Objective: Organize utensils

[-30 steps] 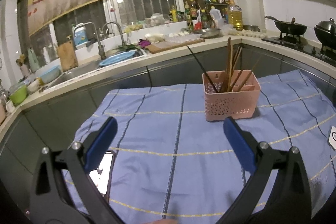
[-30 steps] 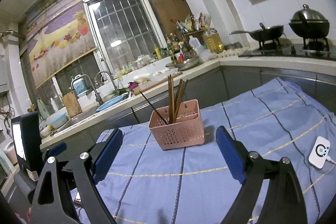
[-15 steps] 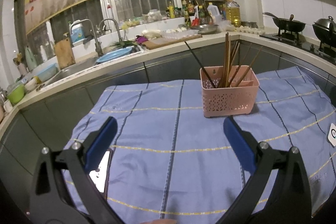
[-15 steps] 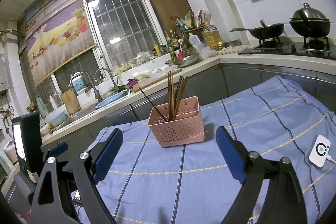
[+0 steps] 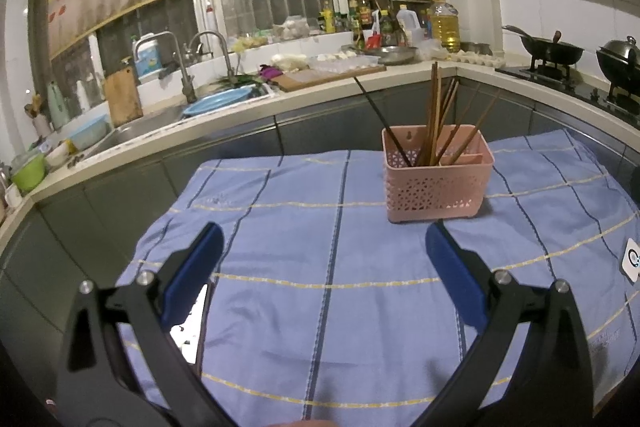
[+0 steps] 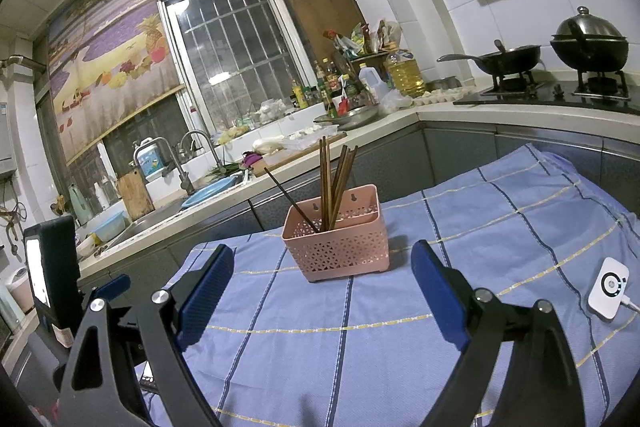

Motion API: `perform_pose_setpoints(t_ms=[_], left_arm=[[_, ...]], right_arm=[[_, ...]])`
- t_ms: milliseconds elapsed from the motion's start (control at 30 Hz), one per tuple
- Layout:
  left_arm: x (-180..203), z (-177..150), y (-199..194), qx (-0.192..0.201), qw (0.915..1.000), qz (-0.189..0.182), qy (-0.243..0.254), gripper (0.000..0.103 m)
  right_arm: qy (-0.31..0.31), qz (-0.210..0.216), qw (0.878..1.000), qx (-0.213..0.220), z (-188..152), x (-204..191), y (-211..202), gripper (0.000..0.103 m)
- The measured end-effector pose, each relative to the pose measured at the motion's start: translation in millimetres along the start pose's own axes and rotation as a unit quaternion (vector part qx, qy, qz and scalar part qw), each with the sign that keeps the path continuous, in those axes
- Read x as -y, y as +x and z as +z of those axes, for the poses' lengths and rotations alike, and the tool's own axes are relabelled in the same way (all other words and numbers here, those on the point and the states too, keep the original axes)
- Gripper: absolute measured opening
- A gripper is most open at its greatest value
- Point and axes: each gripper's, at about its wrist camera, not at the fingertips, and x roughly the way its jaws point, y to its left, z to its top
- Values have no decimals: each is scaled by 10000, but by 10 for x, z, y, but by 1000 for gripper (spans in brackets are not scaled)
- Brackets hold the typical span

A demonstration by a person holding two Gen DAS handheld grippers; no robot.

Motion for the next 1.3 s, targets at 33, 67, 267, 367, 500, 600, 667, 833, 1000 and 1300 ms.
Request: perform_pose_setpoints(t_ms=[33, 67, 267, 367, 500, 600, 667, 833, 1000, 1300], left_arm=[[-6, 2, -7, -8, 10000, -11, -11, 97], [-9, 1, -9, -12, 10000, -19, -21, 97], [-15, -1, -4, -18, 10000, -15, -13, 97], [-22, -16, -7, -20, 10000, -22, -9, 97], [-25, -40, -9, -19, 10000, -32, 3, 97], [-19, -52, 1, -21, 10000, -26, 6, 97], [-21, -54, 1, -24, 10000, -30, 2, 97], [-23, -52, 4, -27, 10000, -25, -4, 97], [-34, -54, 11, -28, 10000, -27, 2, 97], [-55, -80, 27, -43, 10000, -21, -4, 97]], right_arm=[[0, -2, 10000, 1, 0, -1, 0, 89], [2, -4, 10000, 2, -2, -4, -3, 89], [9, -4, 10000, -1, -2, -6, -3, 89], [3, -2, 10000, -1, 0, -5, -4, 89], [8, -4, 10000, -2, 5, 0, -3, 89], [15, -7, 10000, -2, -7, -22, -14, 89], [13, -4, 10000, -3, 2, -7, -7, 89], [10, -4, 10000, -5, 3, -11, -9, 89], [14, -7, 10000, -3, 3, -15, -13, 89], [15, -7, 10000, -6, 14, -1, -7, 89]])
